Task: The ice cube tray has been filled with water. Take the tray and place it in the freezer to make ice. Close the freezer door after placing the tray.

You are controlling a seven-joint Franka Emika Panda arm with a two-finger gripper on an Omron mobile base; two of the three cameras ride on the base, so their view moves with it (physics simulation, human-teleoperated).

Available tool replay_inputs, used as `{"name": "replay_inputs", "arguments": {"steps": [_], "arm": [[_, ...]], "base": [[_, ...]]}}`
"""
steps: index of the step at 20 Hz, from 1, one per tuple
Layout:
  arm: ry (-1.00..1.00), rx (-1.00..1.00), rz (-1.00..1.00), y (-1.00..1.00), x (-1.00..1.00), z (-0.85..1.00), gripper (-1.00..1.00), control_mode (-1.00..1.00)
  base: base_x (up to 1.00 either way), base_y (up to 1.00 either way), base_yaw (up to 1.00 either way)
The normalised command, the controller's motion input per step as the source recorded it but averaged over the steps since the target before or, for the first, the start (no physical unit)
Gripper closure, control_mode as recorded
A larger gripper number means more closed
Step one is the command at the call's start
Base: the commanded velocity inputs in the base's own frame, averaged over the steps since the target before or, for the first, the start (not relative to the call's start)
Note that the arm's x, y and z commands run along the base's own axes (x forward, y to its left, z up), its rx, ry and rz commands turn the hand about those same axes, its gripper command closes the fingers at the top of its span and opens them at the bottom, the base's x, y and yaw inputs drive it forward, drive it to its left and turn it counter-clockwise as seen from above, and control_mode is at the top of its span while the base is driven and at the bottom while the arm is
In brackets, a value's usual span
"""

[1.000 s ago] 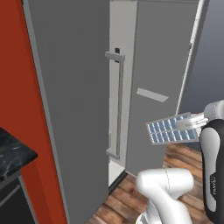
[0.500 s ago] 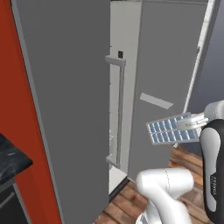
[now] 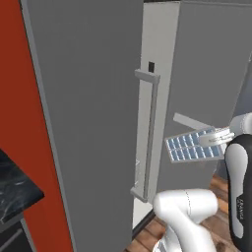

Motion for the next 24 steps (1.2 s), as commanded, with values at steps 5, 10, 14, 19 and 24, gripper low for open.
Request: {"name": "replay_inputs", "arguments": {"steps": [5, 10, 14, 19, 24], "arm": [[0.0, 0.0, 0.0, 0.0, 0.0, 0.0, 1.0, 1.0], [0.0, 0.0, 0.0, 0.0, 0.0, 0.0, 1.0, 1.0], [0.0, 0.0, 0.0, 0.0, 0.0, 0.0, 1.0, 1.0], [0.0, 0.0, 0.0, 0.0, 0.0, 0.0, 1.0, 1.0], [0.0, 0.0, 0.0, 0.0, 0.0, 0.0, 1.0, 1.0]], "base": [[0.4, -0.13, 0.17], [0.24, -0.31, 0.18], [0.21, -0.26, 0.18], [0.29, -0.11, 0.19], [0.17, -0.3, 0.23]]}}
